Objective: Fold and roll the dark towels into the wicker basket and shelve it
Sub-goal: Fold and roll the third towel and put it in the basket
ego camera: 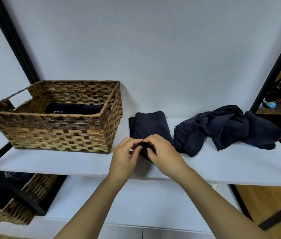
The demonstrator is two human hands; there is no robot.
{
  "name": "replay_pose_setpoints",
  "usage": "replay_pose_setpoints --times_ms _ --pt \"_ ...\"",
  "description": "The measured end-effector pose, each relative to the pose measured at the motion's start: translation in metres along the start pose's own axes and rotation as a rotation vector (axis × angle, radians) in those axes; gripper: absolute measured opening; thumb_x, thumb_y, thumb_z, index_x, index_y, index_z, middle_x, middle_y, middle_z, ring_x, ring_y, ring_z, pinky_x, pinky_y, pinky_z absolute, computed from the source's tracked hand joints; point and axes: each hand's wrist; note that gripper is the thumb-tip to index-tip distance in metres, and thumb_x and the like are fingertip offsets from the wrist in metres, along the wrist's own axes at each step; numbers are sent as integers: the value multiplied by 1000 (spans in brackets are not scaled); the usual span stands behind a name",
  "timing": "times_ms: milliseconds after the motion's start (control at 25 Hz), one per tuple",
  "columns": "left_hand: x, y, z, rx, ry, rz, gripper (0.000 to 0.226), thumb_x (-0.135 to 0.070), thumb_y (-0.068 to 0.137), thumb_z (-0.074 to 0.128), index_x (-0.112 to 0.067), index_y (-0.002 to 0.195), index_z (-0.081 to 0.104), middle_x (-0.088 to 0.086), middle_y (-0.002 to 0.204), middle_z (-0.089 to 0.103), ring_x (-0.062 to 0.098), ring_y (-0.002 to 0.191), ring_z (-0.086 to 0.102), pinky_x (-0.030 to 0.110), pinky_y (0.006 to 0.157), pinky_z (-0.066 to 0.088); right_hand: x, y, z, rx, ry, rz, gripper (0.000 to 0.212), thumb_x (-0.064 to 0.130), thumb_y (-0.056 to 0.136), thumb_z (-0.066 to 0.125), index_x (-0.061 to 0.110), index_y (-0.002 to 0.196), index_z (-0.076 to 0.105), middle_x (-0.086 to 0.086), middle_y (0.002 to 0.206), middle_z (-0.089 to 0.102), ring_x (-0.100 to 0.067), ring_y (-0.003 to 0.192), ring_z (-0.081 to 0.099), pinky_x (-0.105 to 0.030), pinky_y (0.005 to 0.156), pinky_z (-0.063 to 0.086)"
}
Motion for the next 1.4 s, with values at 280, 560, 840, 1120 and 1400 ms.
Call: replay_pose_setpoints --times_ms 280,560,840,1120,1400 --pt "2 5 -15 -21 30 31 15 -6 98 60 -16 106 68 -11 105 52 13 89 61 16 66 49 -24 -40 -25 30 -597 341 11 18 93 52 20 103 48 2 98 53 -26 90 54 -35 71 32" --pt "-6 1 -11 -10 45 52 15 -7 99 57 -18 107 63 -12 107 56 10 86 59 16 64 44 -28 -63 -52 -88 -260 351 21 9 90 51 25 96 39 7 97 43 -16 72 45 -36 61 40" --pt "-24 20 -37 -30 28 75 12 -8 98 59 -17 104 64 -11 102 59 9 83 59 27 67 47 -15 -64 -74 -65 -439 -8 20 12 87 47 30 92 54 23 96 49 -15 74 43 -32 62 37" --pt "-64 43 -82 -66 128 72 10 -18 97 61 -28 99 63 -18 79 56 6 69 54 35 64 48 10 -39 -114 1 -812 -110 56 65 89 32 29 87 74 8 92 63 -19 77 48 -36 69 34" --pt "-125 78 -145 -144 3 -25 12 -22 98 60 -30 89 61 -22 61 57 -2 55 52 20 56 39 94 -15 -179 -273 -262 5 15 48 92 62 35 88 56 11 81 60 -10 75 58 -32 69 48"
Point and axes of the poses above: each hand's wrist, its own y-axis towards the middle knuckle, its own z-axis out of the palm, x = y × z
